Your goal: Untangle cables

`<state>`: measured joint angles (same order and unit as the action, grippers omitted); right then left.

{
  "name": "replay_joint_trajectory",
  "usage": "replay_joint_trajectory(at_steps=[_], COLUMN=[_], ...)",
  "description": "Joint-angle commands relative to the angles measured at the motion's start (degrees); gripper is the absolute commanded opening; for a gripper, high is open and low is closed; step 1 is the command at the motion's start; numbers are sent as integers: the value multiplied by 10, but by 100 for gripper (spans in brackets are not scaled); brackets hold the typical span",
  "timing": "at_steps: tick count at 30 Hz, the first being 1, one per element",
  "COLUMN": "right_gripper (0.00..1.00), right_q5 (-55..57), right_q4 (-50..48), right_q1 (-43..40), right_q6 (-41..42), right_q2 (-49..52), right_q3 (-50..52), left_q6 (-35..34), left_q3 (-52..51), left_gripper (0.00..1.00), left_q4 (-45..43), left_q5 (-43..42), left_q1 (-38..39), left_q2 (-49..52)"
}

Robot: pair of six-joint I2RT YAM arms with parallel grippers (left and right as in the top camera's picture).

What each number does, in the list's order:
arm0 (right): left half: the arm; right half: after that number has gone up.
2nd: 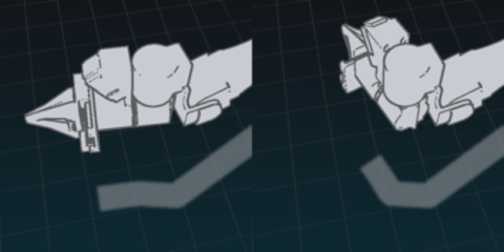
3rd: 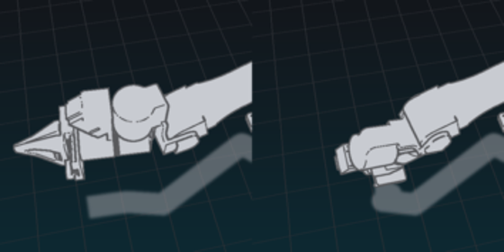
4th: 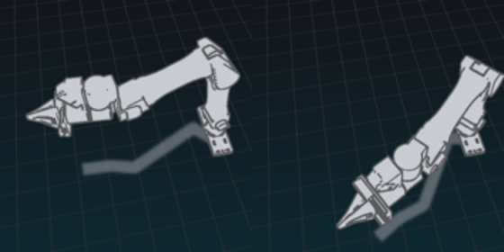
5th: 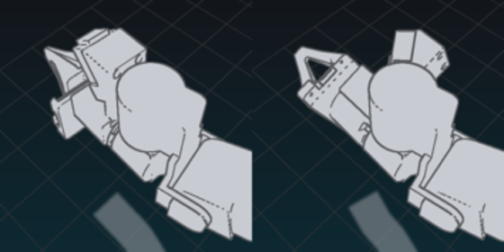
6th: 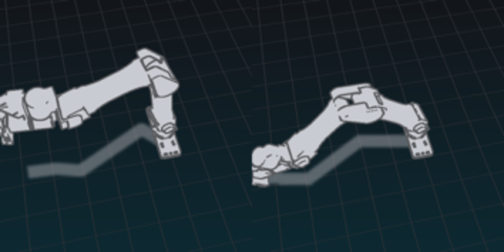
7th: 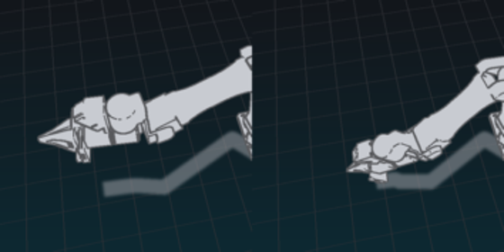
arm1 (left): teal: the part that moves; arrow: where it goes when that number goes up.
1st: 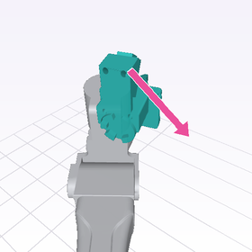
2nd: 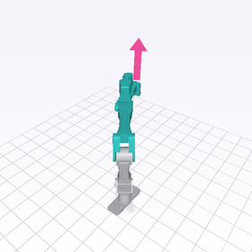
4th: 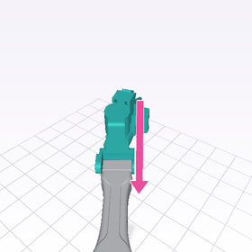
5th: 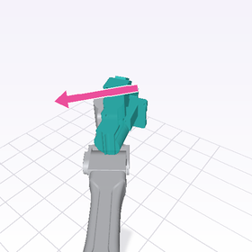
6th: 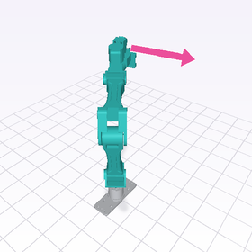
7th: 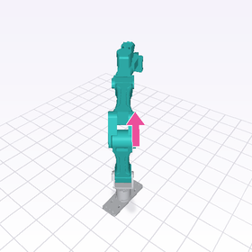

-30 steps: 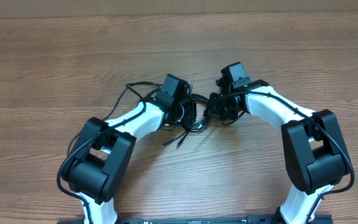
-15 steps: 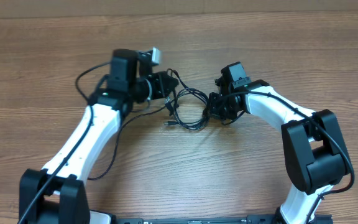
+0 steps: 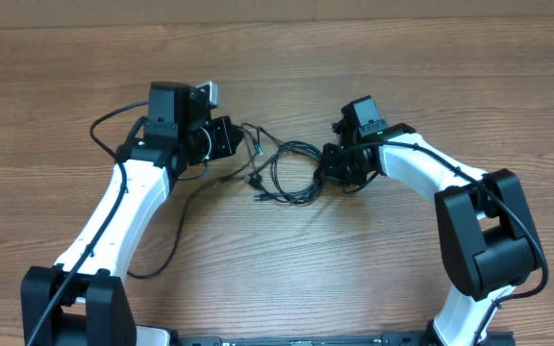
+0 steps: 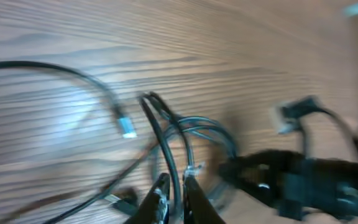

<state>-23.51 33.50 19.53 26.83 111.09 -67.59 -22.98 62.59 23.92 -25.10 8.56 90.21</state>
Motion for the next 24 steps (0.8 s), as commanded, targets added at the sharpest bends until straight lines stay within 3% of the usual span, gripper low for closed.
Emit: replay_joint_trajectory(at_steps=[1, 5, 8, 12, 20, 24], right_gripper=[4, 4, 4, 4, 4, 4], right_q5=[5, 5, 5, 5, 4, 5], right_q4=[-2, -2, -2, -2, -2, -2], right_q1=[0, 0, 0, 0, 0, 0], right_q6=[-1, -1, -1, -1, -1, 0], right_q2=[3, 3, 3, 3, 3, 3], right_q3=[2, 2, 2, 2, 2, 2], left_q6=[43, 43, 42, 41, 43, 102], left_q3=[10, 10, 10, 10, 10, 10], left_gripper=[10, 11, 18, 38, 63, 66], left_q4=[17, 50, 65, 74, 71, 54], left_q5=[125, 236, 247, 193, 117, 66], left_q1=[-3, -3, -3, -2, 7, 24], left_q2=[-13, -13, -10, 3, 87, 128])
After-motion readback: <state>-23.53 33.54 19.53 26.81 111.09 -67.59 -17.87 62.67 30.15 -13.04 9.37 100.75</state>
